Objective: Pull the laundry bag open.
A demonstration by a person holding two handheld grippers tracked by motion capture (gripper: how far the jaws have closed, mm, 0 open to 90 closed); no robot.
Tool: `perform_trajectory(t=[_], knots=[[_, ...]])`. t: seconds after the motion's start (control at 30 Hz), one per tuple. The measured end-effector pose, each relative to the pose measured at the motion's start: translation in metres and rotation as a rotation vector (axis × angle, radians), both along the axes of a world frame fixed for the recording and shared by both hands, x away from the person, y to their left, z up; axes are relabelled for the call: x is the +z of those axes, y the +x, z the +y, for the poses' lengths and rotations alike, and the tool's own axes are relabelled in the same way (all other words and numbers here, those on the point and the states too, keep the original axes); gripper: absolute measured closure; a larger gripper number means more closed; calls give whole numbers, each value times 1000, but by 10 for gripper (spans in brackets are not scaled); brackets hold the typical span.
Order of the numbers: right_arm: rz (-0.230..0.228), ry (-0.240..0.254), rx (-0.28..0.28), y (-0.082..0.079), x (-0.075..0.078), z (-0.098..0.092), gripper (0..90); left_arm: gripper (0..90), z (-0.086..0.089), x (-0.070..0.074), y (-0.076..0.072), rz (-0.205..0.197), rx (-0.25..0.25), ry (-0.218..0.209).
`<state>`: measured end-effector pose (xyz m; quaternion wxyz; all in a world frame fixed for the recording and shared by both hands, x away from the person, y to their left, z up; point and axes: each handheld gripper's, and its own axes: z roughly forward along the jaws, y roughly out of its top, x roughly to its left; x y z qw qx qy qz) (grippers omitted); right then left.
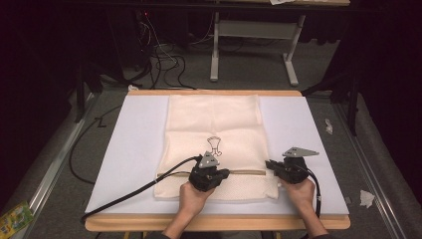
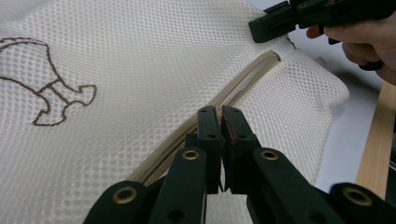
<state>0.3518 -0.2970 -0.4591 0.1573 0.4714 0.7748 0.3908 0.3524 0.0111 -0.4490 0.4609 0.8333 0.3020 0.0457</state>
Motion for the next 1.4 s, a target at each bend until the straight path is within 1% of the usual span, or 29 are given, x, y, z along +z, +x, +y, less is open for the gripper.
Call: perform_trajectory(t=[0.17,0.3,0.43,0.47,0.67,0.77,0.9,0.97,1.27,1.4], knots=[[1,1,-3,0,0,0,877,870,9,0,1,10,10,-9],[-1,0,-3,0,0,0,877,870,11,0,0,1,9,-12],[2,-4,-2,0,0,1,877,870,12,0,0,1,9,-19],[-3,-3,-1,0,0,1,877,870,13,0,-1,-2,11,-16],[-4,-5,-1,0,0,1,877,870,17,1,-1,-1,15,-20],[-3,-3,-3,0,0,1,877,870,19,2,-1,-7,19,-18],[-2,-2,-1,0,0,1,877,870,24,2,-1,1,29,-35],[-4,-7,-1,0,0,2,877,870,26,2,-2,-3,29,-31],[-2,-3,4,0,-1,1,877,871,28,3,-4,-3,16,-30],[-2,-10,2,0,-2,1,877,870,31,3,-4,-5,26,-28]])
